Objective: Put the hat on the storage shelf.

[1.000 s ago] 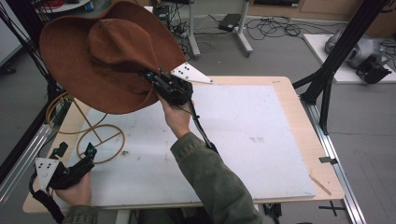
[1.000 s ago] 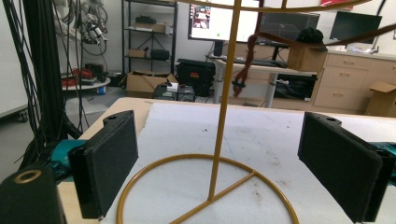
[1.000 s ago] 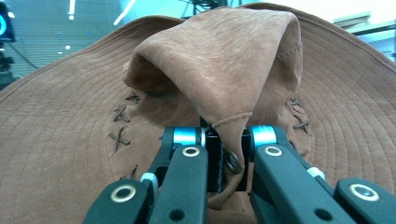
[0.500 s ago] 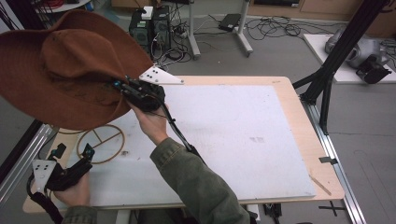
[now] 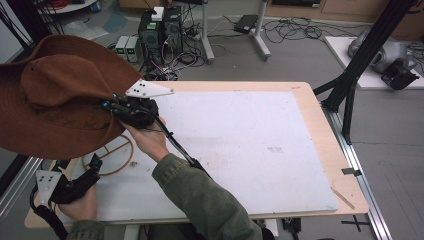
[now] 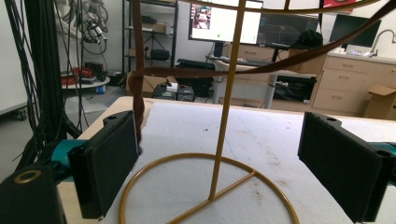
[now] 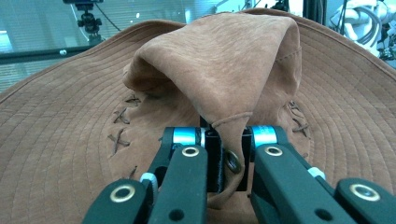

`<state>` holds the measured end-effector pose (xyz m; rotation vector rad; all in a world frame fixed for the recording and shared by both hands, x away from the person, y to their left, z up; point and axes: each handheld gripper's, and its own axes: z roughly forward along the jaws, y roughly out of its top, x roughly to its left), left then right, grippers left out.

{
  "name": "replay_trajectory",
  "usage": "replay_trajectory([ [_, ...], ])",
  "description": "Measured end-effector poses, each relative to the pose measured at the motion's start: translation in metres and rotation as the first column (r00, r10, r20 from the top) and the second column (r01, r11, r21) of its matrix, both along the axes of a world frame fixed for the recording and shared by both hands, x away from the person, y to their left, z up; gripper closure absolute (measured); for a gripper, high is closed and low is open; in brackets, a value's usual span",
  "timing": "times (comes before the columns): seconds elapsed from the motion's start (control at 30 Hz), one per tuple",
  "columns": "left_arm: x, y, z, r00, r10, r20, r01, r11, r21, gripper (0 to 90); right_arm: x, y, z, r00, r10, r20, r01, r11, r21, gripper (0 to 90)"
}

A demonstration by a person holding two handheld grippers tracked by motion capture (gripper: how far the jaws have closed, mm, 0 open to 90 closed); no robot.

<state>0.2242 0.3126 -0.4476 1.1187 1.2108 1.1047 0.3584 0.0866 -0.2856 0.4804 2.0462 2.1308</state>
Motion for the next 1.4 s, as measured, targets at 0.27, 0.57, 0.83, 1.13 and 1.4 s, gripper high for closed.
replay_trajectory([
  [0.27,0.000,0.003,-0.001,1.0000,0.008,-0.002,-0.008,0.9998,-0.016,12.3,-0.001,0.005,-0.016,0.9999,0.011,-0.009,-0.012,1.000,-0.014,87.2],
  [0.57,0.000,0.002,-0.002,1.0000,0.005,-0.008,-0.005,0.9997,-0.023,12.3,0.000,-0.002,-0.034,0.9988,0.012,-0.047,-0.012,1.000,0.003,84.2],
  [0.83,0.000,0.003,-0.003,0.9999,0.007,-0.011,-0.007,0.9997,-0.025,12.3,0.000,-0.002,-0.037,0.9986,0.007,-0.052,-0.007,1.000,0.005,79.3],
  [1.13,0.001,0.002,-0.003,0.9999,0.006,-0.009,-0.007,0.9997,-0.022,12.3,0.002,-0.005,-0.035,0.9976,0.036,-0.058,-0.034,0.998,0.043,58.2],
  [1.4,0.001,0.002,-0.003,0.9999,0.007,-0.011,-0.008,0.9998,-0.021,12.3,0.009,-0.012,-0.034,0.9937,0.064,-0.092,-0.056,0.994,0.096,20.2],
])
